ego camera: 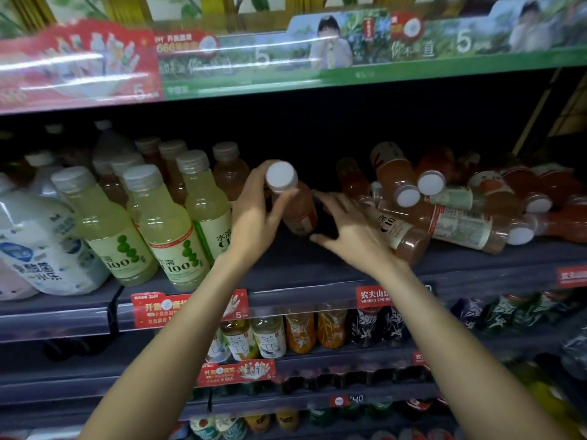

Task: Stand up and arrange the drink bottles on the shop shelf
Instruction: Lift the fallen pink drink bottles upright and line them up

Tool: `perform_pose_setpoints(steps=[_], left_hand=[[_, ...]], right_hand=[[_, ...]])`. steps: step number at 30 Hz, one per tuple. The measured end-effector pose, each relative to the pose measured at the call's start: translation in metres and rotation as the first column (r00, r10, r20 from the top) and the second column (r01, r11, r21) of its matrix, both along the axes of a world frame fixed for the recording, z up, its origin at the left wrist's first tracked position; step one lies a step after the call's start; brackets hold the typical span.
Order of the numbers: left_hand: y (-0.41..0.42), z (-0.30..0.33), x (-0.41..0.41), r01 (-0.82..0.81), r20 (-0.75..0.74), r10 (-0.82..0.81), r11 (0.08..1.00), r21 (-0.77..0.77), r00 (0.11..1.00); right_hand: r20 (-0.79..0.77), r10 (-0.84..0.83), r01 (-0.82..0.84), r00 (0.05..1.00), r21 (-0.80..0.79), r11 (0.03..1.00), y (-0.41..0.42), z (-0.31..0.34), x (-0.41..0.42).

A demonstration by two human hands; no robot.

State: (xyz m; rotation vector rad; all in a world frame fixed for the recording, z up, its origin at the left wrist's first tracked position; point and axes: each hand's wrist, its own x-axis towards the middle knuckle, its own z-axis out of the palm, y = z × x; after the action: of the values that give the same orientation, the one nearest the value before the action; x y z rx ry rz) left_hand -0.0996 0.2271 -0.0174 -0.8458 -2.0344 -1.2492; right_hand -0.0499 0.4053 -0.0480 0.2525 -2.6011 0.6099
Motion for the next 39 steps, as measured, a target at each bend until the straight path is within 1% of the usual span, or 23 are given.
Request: perform_pose_setpoints(steps=[1, 3, 5, 6, 8, 9, 12, 14, 16, 20, 21, 25, 26, 27, 29, 30, 32, 33, 34, 35, 36, 37, 39], left_hand=[[0.0, 0.005, 0.001, -0.002, 0.016, 0.002, 1.0, 0.014, 1.0], [-0.001, 0.012, 0.006, -0.007, 0.035, 0.006, 0.999, 0.037, 0.999], [-0.002, 0.016, 0.012, -0.011, 0.07, 0.006, 0.997, 0.077, 0.998], [-0.005, 0.018, 0.014, -0.014, 0.092, 0.005, 0.994, 0.104, 0.996], [-0.01, 0.022, 0.017, -0.002, 0.14, -0.02, 0.988, 0.153, 0.99], [-0.014, 0.023, 0.017, 0.003, 0.152, -0.025, 0.989, 0.147, 0.988], [-0.032, 0.019, 0.015, 0.0, 0.127, -0.003, 1.0, 0.019, 0.992], [-0.047, 0.011, 0.015, 0.001, 0.137, 0.0, 1.0, -0.008, 0.991], [-0.059, 0.004, 0.016, -0.036, 0.136, 0.04, 0.999, -0.034, 0.99], [-0.07, -0.013, 0.021, -0.164, 0.007, 0.169, 0.965, -0.206, 0.986], [-0.071, -0.017, 0.023, -0.17, -0.006, 0.173, 0.962, -0.211, 0.985], [-0.073, -0.026, 0.025, -0.183, -0.046, 0.179, 0.972, -0.148, 0.983], [-0.072, -0.025, 0.025, -0.189, -0.058, 0.183, 0.972, -0.137, 0.981], [-0.069, -0.027, 0.027, -0.2, -0.062, 0.194, 0.972, -0.12, 0.979], [-0.059, -0.029, 0.033, -0.277, -0.095, 0.271, 0.959, -0.063, 0.958], [-0.054, -0.029, 0.038, -0.332, -0.131, 0.326, 0.943, -0.023, 0.936], [-0.042, -0.03, 0.047, -0.369, -0.25, 0.369, 0.928, 0.045, 0.895], [-0.034, -0.031, 0.05, -0.338, -0.305, 0.334, 0.94, 0.042, 0.892], [-0.026, -0.032, 0.052, -0.29, -0.333, 0.274, 0.957, 0.001, 0.902], [-0.015, -0.033, 0.053, -0.24, -0.325, 0.204, 0.968, -0.073, 0.924], [-0.006, -0.032, 0.052, -0.201, -0.281, 0.151, 0.967, -0.159, 0.948], [0.008, -0.033, 0.05, -0.167, -0.204, 0.119, 0.956, -0.242, 0.972], [0.032, -0.038, 0.041, -0.107, 0.014, 0.121, 0.92, -0.378, 0.993]], right_hand=[[0.016, 0.075, -0.072, 0.997, -0.142, 0.987, -0.009, -0.001, -0.001], [0.021, 0.153, -0.135, 0.988, -0.364, 0.921, -0.023, -0.007, -0.003], [0.033, 0.183, -0.142, 0.983, -0.499, 0.855, -0.031, -0.012, -0.005], [0.031, 0.192, -0.147, 0.981, -0.527, 0.837, -0.037, -0.015, -0.007], [0.02, 0.175, -0.136, 0.984, -0.543, 0.829, -0.047, -0.017, -0.009], [0.016, 0.169, -0.132, 0.986, -0.556, 0.821, -0.054, -0.017, -0.011], [0.018, 0.188, -0.142, 0.982, -0.586, 0.798, -0.072, -0.013, -0.012], [0.027, 0.22, -0.164, 0.975, -0.582, 0.797, -0.08, -0.011, -0.014], [0.048, 0.254, -0.181, 0.966, -0.579, 0.795, -0.084, -0.014, -0.015], [0.056, 0.296, -0.202, 0.954, -0.608, 0.768, -0.089, -0.019, -0.019], [0.064, 0.301, -0.203, 0.951, -0.604, 0.771, -0.089, -0.02, -0.02], [0.115, 0.383, -0.237, 0.917, -0.615, 0.752, -0.084, -0.013, -0.014], [0.116, 0.389, -0.249, 0.914, -0.597, 0.763, -0.08, -0.008, -0.011], [0.106, 0.37, -0.257, 0.923, -0.544, 0.799, -0.073, -0.005, -0.008], [0.018, 0.25, -0.232, 0.968, -0.319, 0.919, -0.053, 0.001, -0.001], [-0.042, 0.17, -0.175, 0.985, -0.192, 0.966, -0.041, 0.003, 0.004], [-0.121, -0.007, 0.009, 0.993, 0.016, 1.0, -0.016, 0.006, 0.014], [-0.145, -0.103, 0.12, 0.984, 0.109, 0.987, -0.001, 0.006, 0.019], [-0.163, -0.193, 0.225, 0.968, 0.204, 0.953, 0.012, 0.007, 0.022], [-0.161, -0.273, 0.31, 0.948, 0.29, 0.905, 0.026, 0.007, 0.025], [-0.129, -0.34, 0.363, 0.932, 0.368, 0.856, 0.035, 0.009, 0.028], [-0.064, -0.407, 0.394, 0.911, 0.425, 0.815, 0.045, 0.01, 0.032], [0.076, -0.485, 0.397, 0.871, 0.471, 0.788, 0.054, 0.011, 0.035]])
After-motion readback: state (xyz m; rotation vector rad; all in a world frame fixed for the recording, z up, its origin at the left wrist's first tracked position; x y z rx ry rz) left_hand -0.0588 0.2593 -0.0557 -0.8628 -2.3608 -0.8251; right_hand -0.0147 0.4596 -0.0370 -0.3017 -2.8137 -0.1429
